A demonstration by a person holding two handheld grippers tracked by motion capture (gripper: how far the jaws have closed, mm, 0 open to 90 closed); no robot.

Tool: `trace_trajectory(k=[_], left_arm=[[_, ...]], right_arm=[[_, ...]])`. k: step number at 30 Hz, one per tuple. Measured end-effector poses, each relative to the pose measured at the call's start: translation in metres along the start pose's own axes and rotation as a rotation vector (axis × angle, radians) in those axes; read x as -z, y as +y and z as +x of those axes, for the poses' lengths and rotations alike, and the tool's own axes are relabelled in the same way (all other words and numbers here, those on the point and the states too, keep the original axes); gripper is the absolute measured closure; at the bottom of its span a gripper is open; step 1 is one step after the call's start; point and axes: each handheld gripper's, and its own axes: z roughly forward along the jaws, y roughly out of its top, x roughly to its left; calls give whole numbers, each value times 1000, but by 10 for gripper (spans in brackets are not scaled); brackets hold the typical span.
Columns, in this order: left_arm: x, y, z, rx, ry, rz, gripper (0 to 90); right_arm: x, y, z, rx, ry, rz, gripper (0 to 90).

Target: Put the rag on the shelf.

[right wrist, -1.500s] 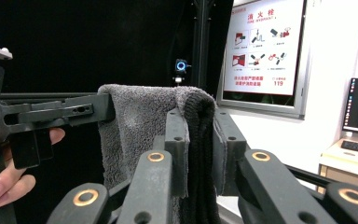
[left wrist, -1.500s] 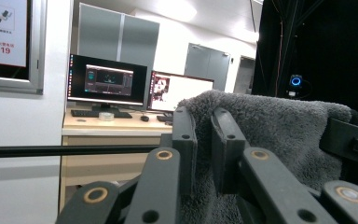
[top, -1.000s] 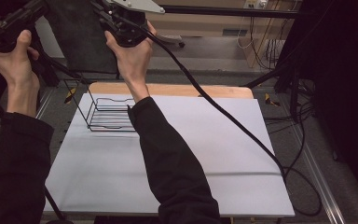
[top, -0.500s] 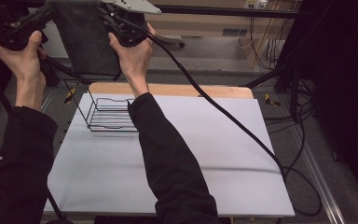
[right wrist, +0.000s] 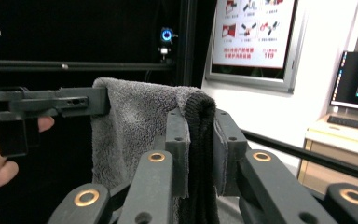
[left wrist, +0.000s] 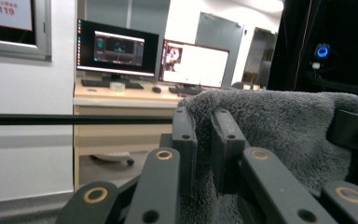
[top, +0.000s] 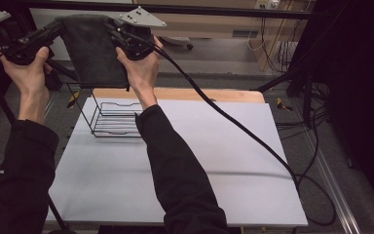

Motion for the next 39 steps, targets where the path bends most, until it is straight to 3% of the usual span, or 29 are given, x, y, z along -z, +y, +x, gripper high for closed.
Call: trace_trajectory(k=[10, 16, 24, 34, 39], left_arm=[[5, -24, 0, -25, -23, 69, 813], [12, -34, 3, -20, -45, 84, 813], [21, -43, -1, -51, -61, 111, 813], [29, -54, 1, -49, -72, 139, 812], [35, -55, -2, -77, -76, 151, 812]], right_arm=[[7, -26, -3, -39, 15, 55, 791], [11, -32, 1, -27, 28, 76, 791], [17, -45, 1, -54, 47, 100, 790], [23, -54, 6, -49, 80, 126, 789], [27, -57, 8, -48, 101, 137, 789]])
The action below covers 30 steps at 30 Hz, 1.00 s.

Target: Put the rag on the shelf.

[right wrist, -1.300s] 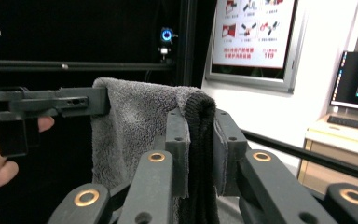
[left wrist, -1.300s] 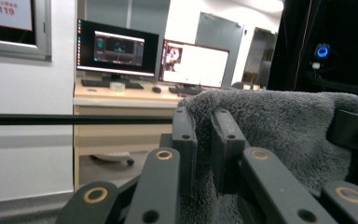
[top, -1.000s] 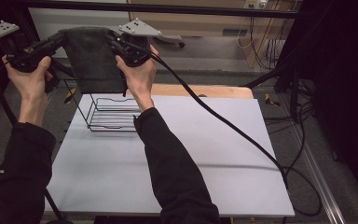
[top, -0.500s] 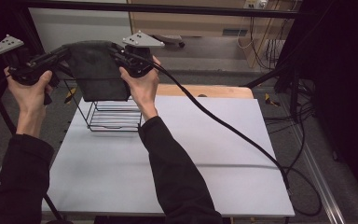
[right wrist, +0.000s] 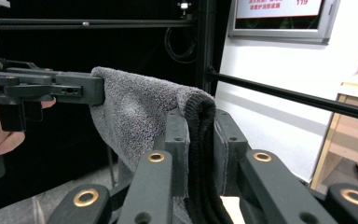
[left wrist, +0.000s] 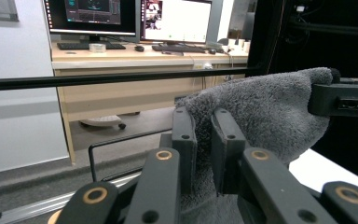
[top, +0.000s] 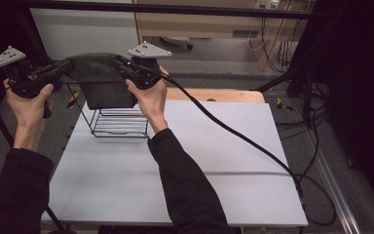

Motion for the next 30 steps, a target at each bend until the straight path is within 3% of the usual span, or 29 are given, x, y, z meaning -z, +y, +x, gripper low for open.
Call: trace_trajectory(k=[11, 21, 25, 30], left_arm=[[11, -13, -3, 17, -16, 36, 804], [20, -20, -6, 13, -18, 120, 786], [26, -13, -8, 5, -10, 142, 740], [32, 6, -10, 22, 12, 128, 702]], right_arm=[[7, -5, 8, 26, 57, 49, 786], [11, -7, 13, 45, 94, 116, 784], [11, -8, 14, 54, 100, 124, 782], [11, -10, 16, 62, 100, 125, 781]])
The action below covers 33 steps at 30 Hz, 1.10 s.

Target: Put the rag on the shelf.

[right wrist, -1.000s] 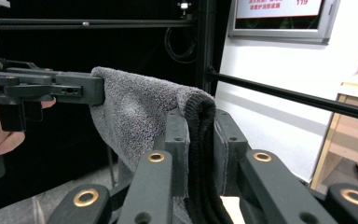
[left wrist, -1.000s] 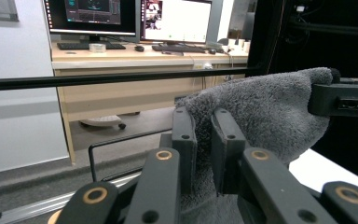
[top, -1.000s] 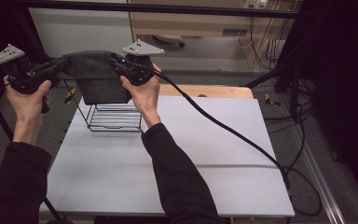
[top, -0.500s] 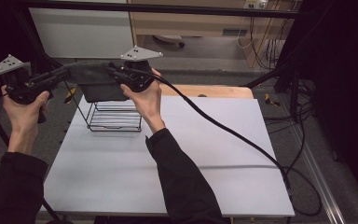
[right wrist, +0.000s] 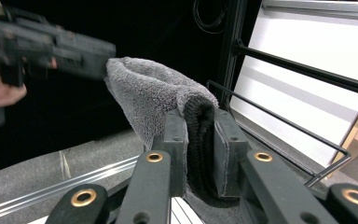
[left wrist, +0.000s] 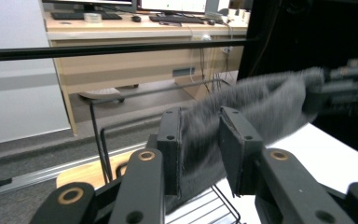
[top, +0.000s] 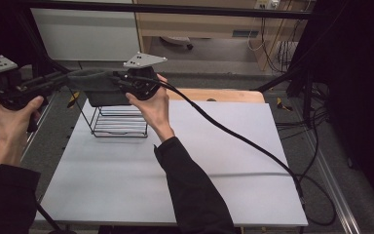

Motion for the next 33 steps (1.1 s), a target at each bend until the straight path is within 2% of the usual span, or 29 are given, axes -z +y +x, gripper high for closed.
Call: trace_trajectory(k=[2, 7, 11, 16, 22, 25, 27, 29, 33], left_arm=[[-1, 6, -1, 0, 12, 12, 716], [-16, 11, -6, 6, 7, 69, 798], [-27, 6, -9, -7, -1, 130, 852], [-30, -4, -13, -22, -22, 162, 898], [-29, -14, -12, -40, -26, 201, 900], [-28, -20, -12, -53, -30, 209, 900], [-28, -24, -11, -58, -33, 219, 899], [-29, -29, -11, -63, -36, 234, 899], [-32, -40, -11, -65, -47, 246, 899]], right_arm=[[0, -1, 2, 11, 1, 7, 780], [0, -4, 6, 46, -5, 18, 772], [0, -6, 8, 65, 0, 32, 758], [3, -5, 8, 67, 17, 57, 724], [7, -1, 8, 29, 59, 87, 597], [9, 1, 9, 16, 80, 75, 530], [10, 2, 9, -1, 97, 57, 515], [11, 3, 9, -12, 105, 45, 537], [8, 0, 8, -28, 79, 102, 791]])
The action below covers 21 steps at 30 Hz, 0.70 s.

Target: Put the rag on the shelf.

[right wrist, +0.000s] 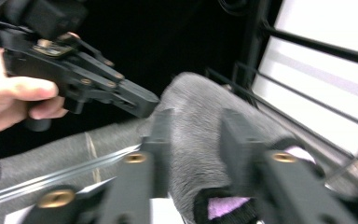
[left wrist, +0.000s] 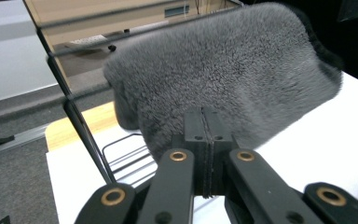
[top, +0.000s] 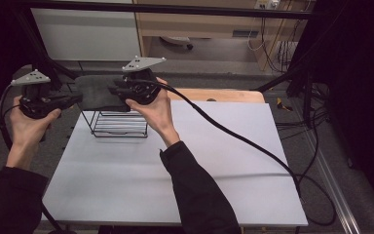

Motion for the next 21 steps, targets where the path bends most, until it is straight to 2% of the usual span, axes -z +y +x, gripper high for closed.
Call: trace_trajectory(k=[3, 6, 10, 15, 21], left_arm=[[-5, -7, -1, -2, -3, 2, 899], [-10, -13, -1, 1, -3, 3, 900], [-17, -19, 0, 6, 8, 4, 899], [-25, -23, 1, 17, 14, 2, 897], [-20, -24, -1, 17, 6, -6, 838]], right_arm=[[-8, -7, 1, 3, -18, 69, 879], [-15, -16, 2, 8, -36, 107, 900], [-21, -29, -4, -35, -40, 98, 900], [-24, -44, -10, -50, -40, 71, 878], [-15, -44, -7, -46, -24, 43, 785]])
